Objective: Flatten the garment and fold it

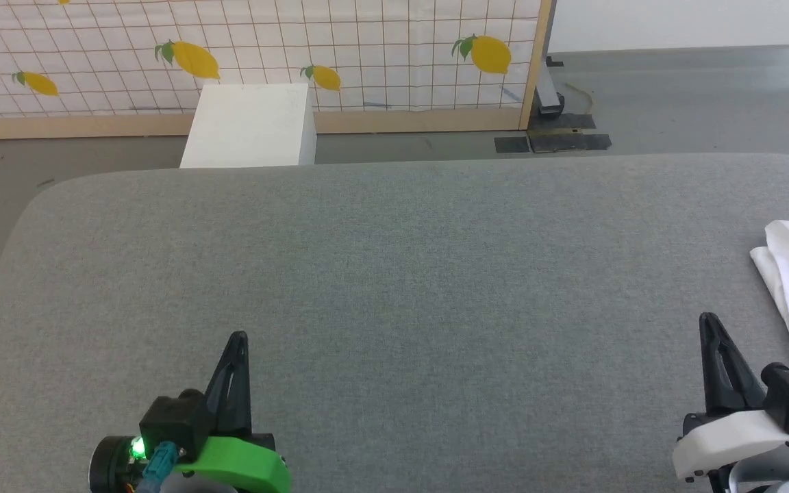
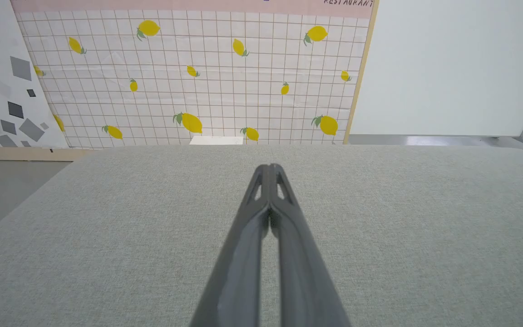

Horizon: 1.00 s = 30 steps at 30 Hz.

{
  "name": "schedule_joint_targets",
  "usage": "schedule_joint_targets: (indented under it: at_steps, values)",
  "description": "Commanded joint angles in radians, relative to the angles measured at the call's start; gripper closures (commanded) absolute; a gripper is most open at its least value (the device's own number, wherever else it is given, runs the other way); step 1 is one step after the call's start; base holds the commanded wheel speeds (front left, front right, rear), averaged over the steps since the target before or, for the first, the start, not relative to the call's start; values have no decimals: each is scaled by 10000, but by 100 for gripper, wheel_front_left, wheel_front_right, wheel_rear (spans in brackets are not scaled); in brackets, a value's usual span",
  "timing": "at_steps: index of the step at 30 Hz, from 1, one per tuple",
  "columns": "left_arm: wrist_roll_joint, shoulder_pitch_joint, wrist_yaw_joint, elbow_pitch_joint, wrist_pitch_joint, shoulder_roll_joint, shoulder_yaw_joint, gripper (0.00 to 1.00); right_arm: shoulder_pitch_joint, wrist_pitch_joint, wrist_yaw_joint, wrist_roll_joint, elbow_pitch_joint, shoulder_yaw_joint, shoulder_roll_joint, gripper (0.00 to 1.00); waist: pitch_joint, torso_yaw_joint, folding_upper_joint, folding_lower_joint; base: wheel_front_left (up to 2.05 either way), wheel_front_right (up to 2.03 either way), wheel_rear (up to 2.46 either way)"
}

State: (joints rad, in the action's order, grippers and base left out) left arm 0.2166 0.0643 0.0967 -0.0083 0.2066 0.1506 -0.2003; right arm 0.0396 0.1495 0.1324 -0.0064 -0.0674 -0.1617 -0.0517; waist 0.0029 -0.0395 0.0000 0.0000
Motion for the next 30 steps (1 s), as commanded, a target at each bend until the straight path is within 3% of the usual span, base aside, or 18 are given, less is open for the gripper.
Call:
schedule_joint_targets:
  at_steps: [1,30]
  values:
    - [-131,-128,-66,18,-64,-79,95,100,-87,-53,-4,14,72,65,3,100,0,6,0,0,0,0,0]
    - [-727,-279,-330,37,-651,-350,654,100,-178,-475,-8,29,248,520,6,100,-9,120,0,0,0,0,0]
